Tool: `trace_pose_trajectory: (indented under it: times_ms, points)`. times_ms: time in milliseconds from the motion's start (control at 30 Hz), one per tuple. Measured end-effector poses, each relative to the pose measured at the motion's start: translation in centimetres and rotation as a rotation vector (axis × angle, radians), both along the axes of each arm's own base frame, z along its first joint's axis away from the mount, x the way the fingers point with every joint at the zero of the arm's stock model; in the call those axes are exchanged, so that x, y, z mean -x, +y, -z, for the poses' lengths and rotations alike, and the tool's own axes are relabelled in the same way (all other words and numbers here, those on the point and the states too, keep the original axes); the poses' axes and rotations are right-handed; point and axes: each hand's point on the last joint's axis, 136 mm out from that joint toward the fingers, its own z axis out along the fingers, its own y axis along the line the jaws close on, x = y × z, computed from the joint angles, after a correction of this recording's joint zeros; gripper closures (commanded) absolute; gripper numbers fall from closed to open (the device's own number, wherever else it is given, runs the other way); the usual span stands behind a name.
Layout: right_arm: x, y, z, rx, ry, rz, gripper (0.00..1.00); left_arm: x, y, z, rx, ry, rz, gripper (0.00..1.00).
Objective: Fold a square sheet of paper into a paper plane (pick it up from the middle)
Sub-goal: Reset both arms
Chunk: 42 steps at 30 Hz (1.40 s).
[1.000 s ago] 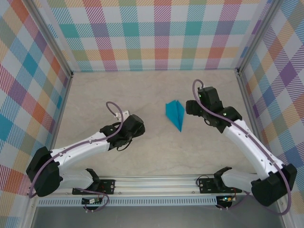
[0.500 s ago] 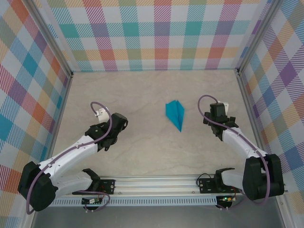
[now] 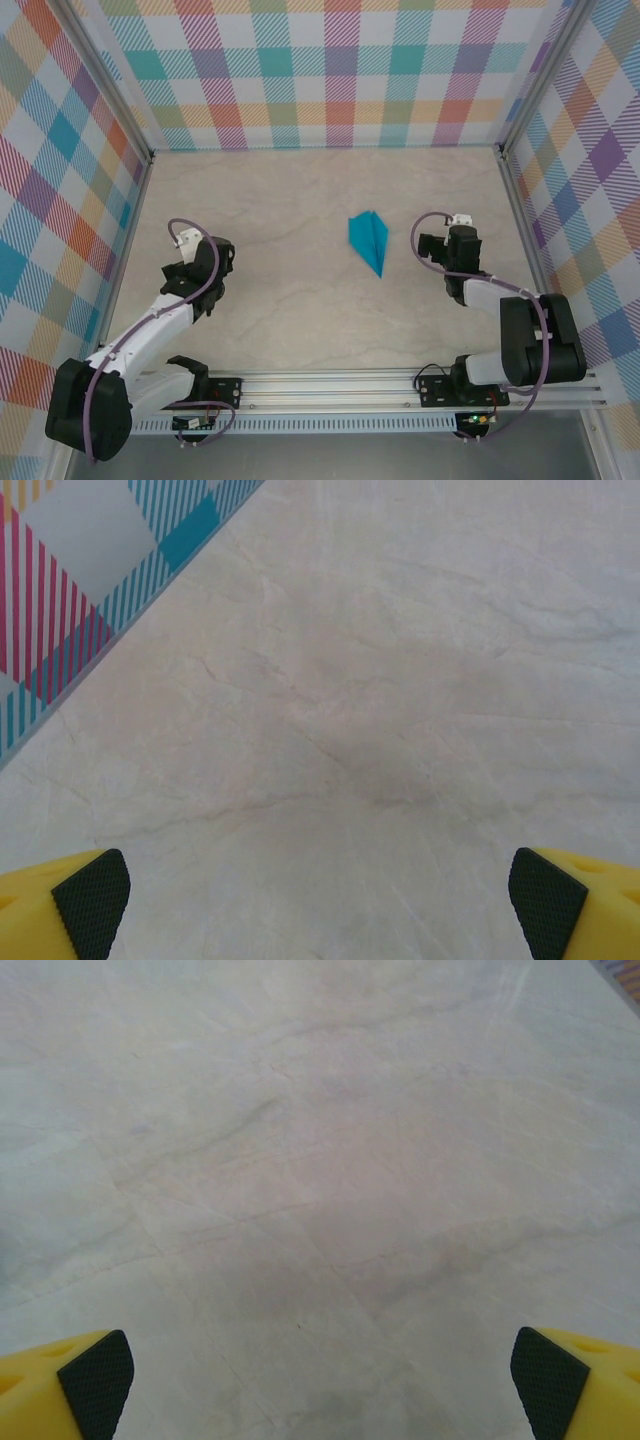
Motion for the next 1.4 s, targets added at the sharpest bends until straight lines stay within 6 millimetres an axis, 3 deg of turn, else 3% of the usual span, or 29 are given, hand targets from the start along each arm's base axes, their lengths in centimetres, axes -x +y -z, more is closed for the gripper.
trace_pose_trajectory:
  times_ms: [100, 267, 567, 700, 867, 1400]
  points:
    - [-0.6, 0.3, -0.6, -0.01, -0.065, -0.043, 0.0, -0.6, 0.1, 0.3, -0.016, -0.052, 0.033, 0.0]
    - [-1.4, 1.3, 0.5, -0.017, -0.094, -0.114, 0.0, -1.5, 0.1, 3.5, -0.038, -0.064, 0.102, 0.0]
    - [-1.8, 0.9, 0.5, -0.021, -0.113, -0.107, 0.0, -6.9, -2.9, 5.8, -0.047, -0.094, 0.319, 0.0]
    - [-1.8, 0.6, 0.4, -0.016, -0.119, -0.09, 0.0, -8.6, -2.9, 6.5, 0.002, -0.124, 0.366, 0.0]
    - [-1.9, 0.5, 0.3, -0.013, -0.122, -0.084, 0.0, -9.0, -1.4, 6.8, 0.035, -0.139, 0.335, 0.0]
    - [-1.9, 0.5, 0.3, -0.013, -0.122, -0.084, 0.0, -9.2, -1.5, 6.5, 0.042, -0.156, 0.34, 0.0]
